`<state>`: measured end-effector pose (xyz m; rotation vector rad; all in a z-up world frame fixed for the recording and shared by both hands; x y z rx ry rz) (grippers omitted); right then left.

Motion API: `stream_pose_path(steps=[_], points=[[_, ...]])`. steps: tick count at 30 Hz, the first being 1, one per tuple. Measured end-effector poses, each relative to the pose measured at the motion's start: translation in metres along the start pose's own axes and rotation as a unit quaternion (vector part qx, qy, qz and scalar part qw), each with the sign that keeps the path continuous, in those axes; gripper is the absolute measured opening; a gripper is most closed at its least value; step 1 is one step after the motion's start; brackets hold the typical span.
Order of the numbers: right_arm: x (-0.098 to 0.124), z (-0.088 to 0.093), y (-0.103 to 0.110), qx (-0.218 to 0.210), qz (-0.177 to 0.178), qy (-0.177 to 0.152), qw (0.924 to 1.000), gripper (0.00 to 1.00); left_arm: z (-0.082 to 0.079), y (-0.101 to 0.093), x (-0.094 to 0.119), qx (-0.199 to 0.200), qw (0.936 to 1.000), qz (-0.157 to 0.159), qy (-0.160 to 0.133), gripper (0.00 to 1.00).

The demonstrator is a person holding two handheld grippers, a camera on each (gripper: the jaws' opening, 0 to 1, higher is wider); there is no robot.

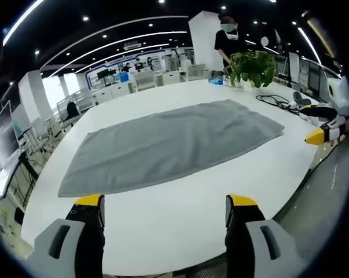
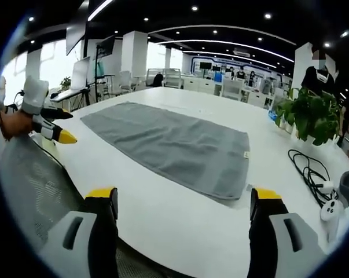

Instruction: Fold the towel on the table until its edges align and the towel forms a compact rectangular stack.

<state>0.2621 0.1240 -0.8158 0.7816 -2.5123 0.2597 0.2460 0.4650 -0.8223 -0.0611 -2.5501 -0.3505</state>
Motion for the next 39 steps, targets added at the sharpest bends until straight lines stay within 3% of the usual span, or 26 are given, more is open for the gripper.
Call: stream_pose_path(steps=[6, 8, 14, 18, 25, 30, 39], points=[[-0.001, 0.0, 0.005, 0.005, -0.016, 0.009, 0.9998, 0.97, 0.001, 0.003, -0.002, 0.006, 1.0, 0.0, 0.003, 0.89], [-0.001, -0.002, 0.006, 0.007, -0.024, 0.008, 0.9996, 0.97, -0.001, 0.002, -0.001, 0.028, 0.9995, 0.012, 0.003, 0.89], [0.003, -0.014, -0.001, 0.062, -0.064, 0.007, 0.996, 0.92, -0.006, 0.0, 0.001, 0.031, 0.9987, 0.04, 0.002, 0.89], [0.011, -0.023, -0.016, 0.08, -0.074, 0.004, 0.9941, 0.92, -0.023, -0.006, 0.004, 0.015, 0.9981, 0.057, -0.018, 0.88], [0.025, -0.046, -0.053, 0.094, -0.079, -0.004, 0.9924, 0.9, -0.065, -0.036, 0.003, -0.007, 0.9923, 0.113, -0.051, 0.83], [0.027, -0.055, -0.074, 0.106, -0.084, 0.002, 0.9908, 0.83, -0.08, -0.046, -0.001, -0.015, 0.9911, 0.118, -0.06, 0.81], [0.036, -0.084, -0.112, 0.124, -0.071, -0.016, 0.9896, 0.83, -0.111, -0.062, -0.005, -0.028, 0.9874, 0.139, -0.07, 0.81]])
Point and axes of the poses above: the point that each gripper's makers call its tool centre point, and the gripper's own axes: x roughly backward along the fingers, y roughly to its left, z roughly out of its underside, the point moved 3 cm from there along x, roughly backward along the fingers, and after that the axes turned 6 degrees about -z, right-handed, at the moved point
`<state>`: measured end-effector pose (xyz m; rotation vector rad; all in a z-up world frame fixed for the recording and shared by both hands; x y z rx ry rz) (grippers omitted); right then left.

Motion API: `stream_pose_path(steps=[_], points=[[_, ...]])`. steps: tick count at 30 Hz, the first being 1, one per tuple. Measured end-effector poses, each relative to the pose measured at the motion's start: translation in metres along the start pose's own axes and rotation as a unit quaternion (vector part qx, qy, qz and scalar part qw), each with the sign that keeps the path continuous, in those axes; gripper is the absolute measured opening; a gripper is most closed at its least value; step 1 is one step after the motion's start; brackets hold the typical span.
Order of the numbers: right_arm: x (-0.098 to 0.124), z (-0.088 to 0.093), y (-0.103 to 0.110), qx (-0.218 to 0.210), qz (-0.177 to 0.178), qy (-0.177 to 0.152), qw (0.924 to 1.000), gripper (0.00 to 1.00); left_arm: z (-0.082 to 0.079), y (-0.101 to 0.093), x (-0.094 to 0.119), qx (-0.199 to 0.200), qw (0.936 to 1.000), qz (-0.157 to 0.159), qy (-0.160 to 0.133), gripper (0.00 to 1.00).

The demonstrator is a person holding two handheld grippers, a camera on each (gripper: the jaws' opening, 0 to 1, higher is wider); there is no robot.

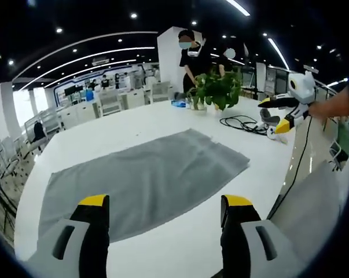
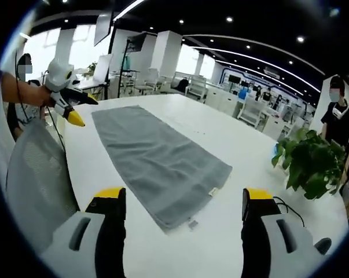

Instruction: Fold the towel on the table until its edges align and the towel forms a compact rectangular stack.

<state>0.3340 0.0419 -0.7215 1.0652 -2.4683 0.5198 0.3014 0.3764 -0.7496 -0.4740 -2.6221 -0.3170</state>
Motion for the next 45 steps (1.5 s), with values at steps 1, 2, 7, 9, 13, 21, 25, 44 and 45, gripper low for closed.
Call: stream_pose_path(steps=[1, 2, 7, 9, 13, 21, 25, 44, 45], points=[[0.002, -0.003, -0.007, 0.0, 0.003, -0.004, 1.0, 0.83, -0.003, -0.001, -0.002, 0.001, 1.0, 0.001, 0.001, 0.81], [0.003, -0.005, -0.012, 0.003, 0.008, -0.007, 0.9999, 0.84, -0.005, -0.003, -0.004, 0.002, 1.0, 0.002, 0.002, 0.81], [0.01, -0.017, -0.044, 0.006, 0.029, -0.02, 0.9994, 0.84, -0.02, -0.025, -0.014, 0.002, 0.9998, 0.022, -0.003, 0.81], [0.012, -0.023, -0.055, 0.004, 0.034, -0.028, 0.999, 0.84, -0.027, -0.035, -0.019, -0.005, 0.9994, 0.034, -0.006, 0.8], [0.014, -0.033, -0.074, -0.013, 0.042, -0.048, 0.9979, 0.84, -0.042, -0.053, -0.027, -0.022, 0.9984, 0.049, -0.014, 0.8], [0.003, -0.031, -0.103, -0.033, 0.054, -0.049, 0.9968, 0.81, -0.061, -0.092, -0.042, -0.042, 0.9955, 0.082, -0.022, 0.78], [-0.003, -0.025, -0.116, -0.053, 0.065, -0.049, 0.9953, 0.77, -0.069, -0.104, -0.05, -0.045, 0.9939, 0.098, -0.022, 0.78], [-0.079, 0.006, -0.159, -0.083, 0.052, -0.018, 0.995, 0.57, -0.068, -0.185, -0.107, -0.106, 0.9779, 0.179, 0.015, 0.61], [-0.082, 0.008, -0.16, -0.086, 0.051, -0.016, 0.9949, 0.56, -0.066, -0.187, -0.109, -0.109, 0.9774, 0.181, 0.016, 0.6]])
Point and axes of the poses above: the point that each gripper's makers call its tool centre point, and the gripper's own axes: x roughly backward along the fingers, y roughly to its left, z roughly out of its underside, the point moved 3 cm from there along x, roughly backward along the fingers, and after that the axes turned 6 degrees about -z, right-handed, at the moved point
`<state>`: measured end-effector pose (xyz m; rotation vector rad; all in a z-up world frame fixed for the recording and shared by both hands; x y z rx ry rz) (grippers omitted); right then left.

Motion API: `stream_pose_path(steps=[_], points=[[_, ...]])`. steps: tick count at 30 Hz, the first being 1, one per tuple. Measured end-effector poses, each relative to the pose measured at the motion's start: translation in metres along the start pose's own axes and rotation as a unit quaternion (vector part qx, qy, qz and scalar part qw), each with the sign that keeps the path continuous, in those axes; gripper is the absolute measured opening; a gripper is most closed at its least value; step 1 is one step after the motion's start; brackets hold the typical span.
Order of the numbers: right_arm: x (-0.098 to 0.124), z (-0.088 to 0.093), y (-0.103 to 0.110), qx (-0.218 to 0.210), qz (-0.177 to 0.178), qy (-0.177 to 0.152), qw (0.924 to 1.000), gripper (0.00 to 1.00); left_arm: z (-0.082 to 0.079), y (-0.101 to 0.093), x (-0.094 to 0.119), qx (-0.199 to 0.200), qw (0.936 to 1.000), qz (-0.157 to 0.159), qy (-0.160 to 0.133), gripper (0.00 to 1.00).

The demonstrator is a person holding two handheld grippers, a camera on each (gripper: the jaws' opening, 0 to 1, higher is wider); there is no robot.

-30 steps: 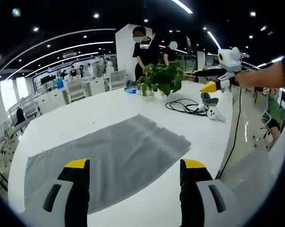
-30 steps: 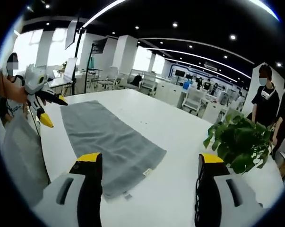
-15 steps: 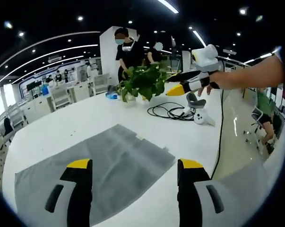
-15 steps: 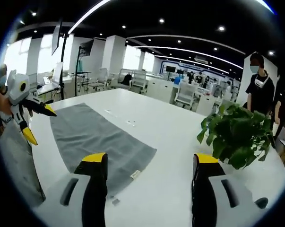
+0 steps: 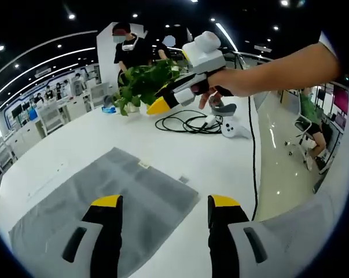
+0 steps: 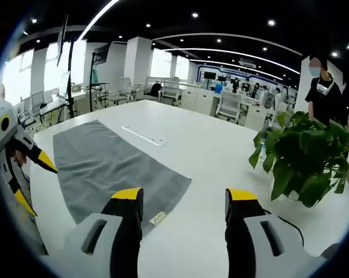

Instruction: Fold the towel on the table until its edges align and the towel forms a compact rectangular stack.

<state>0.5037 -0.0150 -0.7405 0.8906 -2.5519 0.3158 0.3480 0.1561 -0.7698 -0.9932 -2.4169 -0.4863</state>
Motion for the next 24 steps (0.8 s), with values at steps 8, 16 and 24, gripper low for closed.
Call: stream_pose_path(steps=[8, 16, 24], points=[[-0.037, 0.015, -0.017, -0.064, -0.011, 0.012, 0.9978, 0.55, 0.009, -0.009, -0.029, -0.012, 0.9998, 0.011, 0.013, 0.58], [-0.066, 0.029, -0.025, -0.061, -0.018, 0.037, 0.9973, 0.5, 0.018, -0.021, -0.051, -0.014, 0.9993, 0.028, 0.019, 0.56], [-0.093, 0.03, -0.026, -0.056, -0.019, 0.049, 0.997, 0.44, 0.034, -0.04, -0.071, -0.019, 0.9979, 0.05, 0.036, 0.55]])
Point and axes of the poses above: the point that each gripper's makers call its tool centre point, and the gripper's own axes: x roughly backward along the fingers, y roughly to its left, z roughly out of its underside, the point moved 3 cm from there along x, roughly backward along the fingers, and after that the axes turned 6 degrees about -z, right-handed, at the moved point
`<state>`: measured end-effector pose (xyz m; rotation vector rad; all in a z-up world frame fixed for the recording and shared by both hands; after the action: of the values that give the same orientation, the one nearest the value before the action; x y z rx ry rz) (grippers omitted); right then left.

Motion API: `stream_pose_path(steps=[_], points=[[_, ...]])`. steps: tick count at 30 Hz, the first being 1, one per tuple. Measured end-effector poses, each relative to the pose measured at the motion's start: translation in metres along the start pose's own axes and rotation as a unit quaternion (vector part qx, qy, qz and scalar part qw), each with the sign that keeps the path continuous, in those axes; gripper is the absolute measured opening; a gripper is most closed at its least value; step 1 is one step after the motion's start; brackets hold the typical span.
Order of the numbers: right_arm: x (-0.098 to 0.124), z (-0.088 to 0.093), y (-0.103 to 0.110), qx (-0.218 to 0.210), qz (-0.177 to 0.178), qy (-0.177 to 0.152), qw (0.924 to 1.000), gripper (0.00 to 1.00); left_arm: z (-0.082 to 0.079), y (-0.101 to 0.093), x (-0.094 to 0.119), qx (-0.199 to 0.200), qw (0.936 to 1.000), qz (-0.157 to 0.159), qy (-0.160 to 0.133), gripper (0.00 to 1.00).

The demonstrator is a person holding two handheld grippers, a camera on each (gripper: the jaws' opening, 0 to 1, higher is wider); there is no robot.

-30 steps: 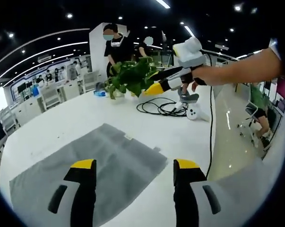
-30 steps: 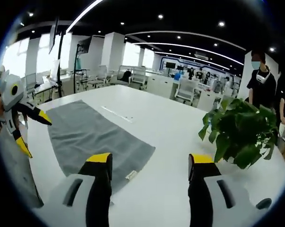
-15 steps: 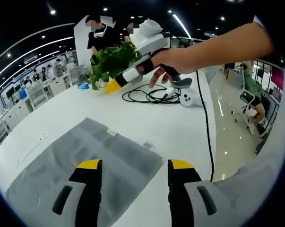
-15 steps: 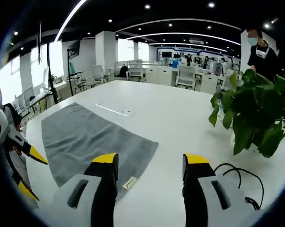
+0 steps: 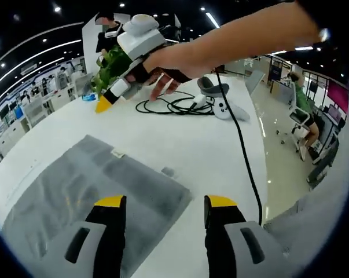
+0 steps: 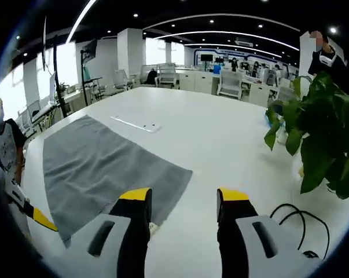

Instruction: Fold the towel on the table until its edges align and the towel forms a compact rectangular stack.

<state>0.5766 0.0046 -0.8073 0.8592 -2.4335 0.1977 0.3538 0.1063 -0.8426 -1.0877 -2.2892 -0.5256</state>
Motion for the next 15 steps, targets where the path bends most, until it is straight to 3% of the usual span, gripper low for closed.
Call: stream_pose_path(steps=[9, 15], points=[[-0.027, 0.013, 0.0, 0.037, -0.013, 0.025, 0.9989, 0.4, 0.005, -0.009, -0.027, -0.005, 0.9997, 0.022, 0.013, 0.48], [-0.038, 0.019, -0.005, 0.038, -0.014, 0.033, 0.9987, 0.4, 0.01, -0.011, -0.035, -0.018, 0.9993, 0.026, 0.023, 0.46]])
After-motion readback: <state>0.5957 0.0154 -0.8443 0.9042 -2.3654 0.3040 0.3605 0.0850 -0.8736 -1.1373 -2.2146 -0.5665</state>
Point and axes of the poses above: the point that each gripper's makers call its tool centre point, and the gripper's own axes: x roughly backward along the fingers, y roughly to its left, z roughly out of its underside, the point moved 3 cm from there along x, roughly backward along the fingers, and after that the axes turned 6 degrees about -z, right-handed, at the moved point
